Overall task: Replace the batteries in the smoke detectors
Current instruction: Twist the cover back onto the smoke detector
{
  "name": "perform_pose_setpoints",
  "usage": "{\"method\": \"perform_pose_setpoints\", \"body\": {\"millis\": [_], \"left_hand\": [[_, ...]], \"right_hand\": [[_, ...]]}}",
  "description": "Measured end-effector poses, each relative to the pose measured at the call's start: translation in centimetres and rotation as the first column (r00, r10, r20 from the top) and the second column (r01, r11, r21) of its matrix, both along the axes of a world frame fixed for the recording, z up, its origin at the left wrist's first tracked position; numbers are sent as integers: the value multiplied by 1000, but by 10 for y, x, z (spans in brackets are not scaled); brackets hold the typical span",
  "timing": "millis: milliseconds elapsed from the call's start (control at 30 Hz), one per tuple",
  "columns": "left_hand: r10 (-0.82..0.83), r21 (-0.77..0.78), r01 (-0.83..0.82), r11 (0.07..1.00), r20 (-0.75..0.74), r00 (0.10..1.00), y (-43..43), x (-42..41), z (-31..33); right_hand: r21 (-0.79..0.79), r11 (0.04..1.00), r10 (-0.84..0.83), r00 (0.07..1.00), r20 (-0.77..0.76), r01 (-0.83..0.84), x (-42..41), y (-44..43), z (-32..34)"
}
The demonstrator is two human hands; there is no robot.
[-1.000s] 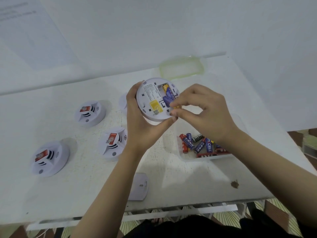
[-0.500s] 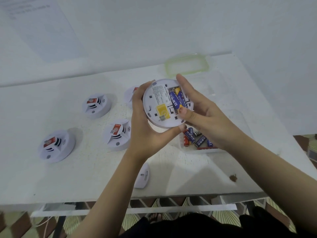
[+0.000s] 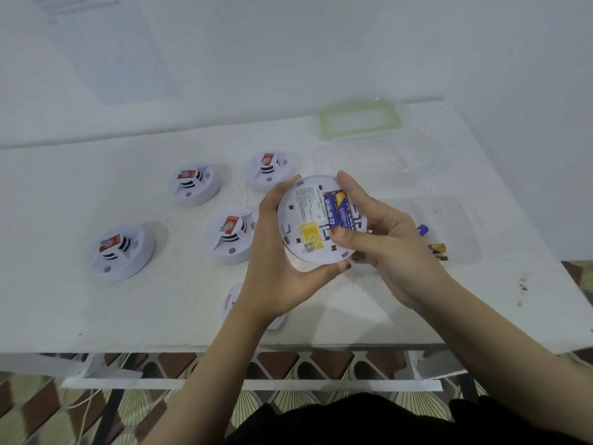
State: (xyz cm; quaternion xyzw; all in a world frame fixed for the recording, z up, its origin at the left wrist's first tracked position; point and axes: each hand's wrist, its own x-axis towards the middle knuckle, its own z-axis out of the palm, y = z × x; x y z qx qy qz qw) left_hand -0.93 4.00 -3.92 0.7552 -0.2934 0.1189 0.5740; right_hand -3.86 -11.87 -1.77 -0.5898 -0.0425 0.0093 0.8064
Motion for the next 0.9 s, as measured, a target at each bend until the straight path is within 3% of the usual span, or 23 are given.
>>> {"method": "perform_pose_setpoints", "body": {"millis": [367, 467, 533, 600, 700, 767, 833, 867, 900], "left_hand": [[136, 173, -122, 977, -73, 988, 58, -13, -4], [136, 167, -113, 980, -134, 982, 76, -21, -8], [148, 163, -123, 979, -149, 978, 86, -26, -9], [162, 159, -137, 978, -160, 974, 100, -30, -11], [184, 135, -156, 979, -233, 955, 121, -36, -17], [199, 130, -169, 977, -271, 942, 136, -39, -21], [218, 153, -180, 972, -291, 931, 150, -41, -27], [230, 174, -184, 967, -296, 927, 157, -41, -29], [241, 198, -188, 962, -297, 924, 163, -42, -32]], "right_hand": [[-190, 979, 82, 996, 43, -72, -13, 41, 5], [-144, 981, 134, 991, 28, -128, -18, 58, 0], [-162, 982, 102, 994, 25, -97, -21, 67, -6], [-277, 961, -10, 999, 40, 20, -23, 76, -20], [-540, 828, -107, 988, 108, 149, -26, 81, -37], [-809, 572, 10, 985, 170, 134, -27, 83, -44], [-954, 287, 191, 970, 149, 90, -27, 85, -51], [-972, 218, 233, 963, 133, 81, -27, 87, -54], [-974, 209, 247, 960, 135, 83, -27, 90, -56]]}}
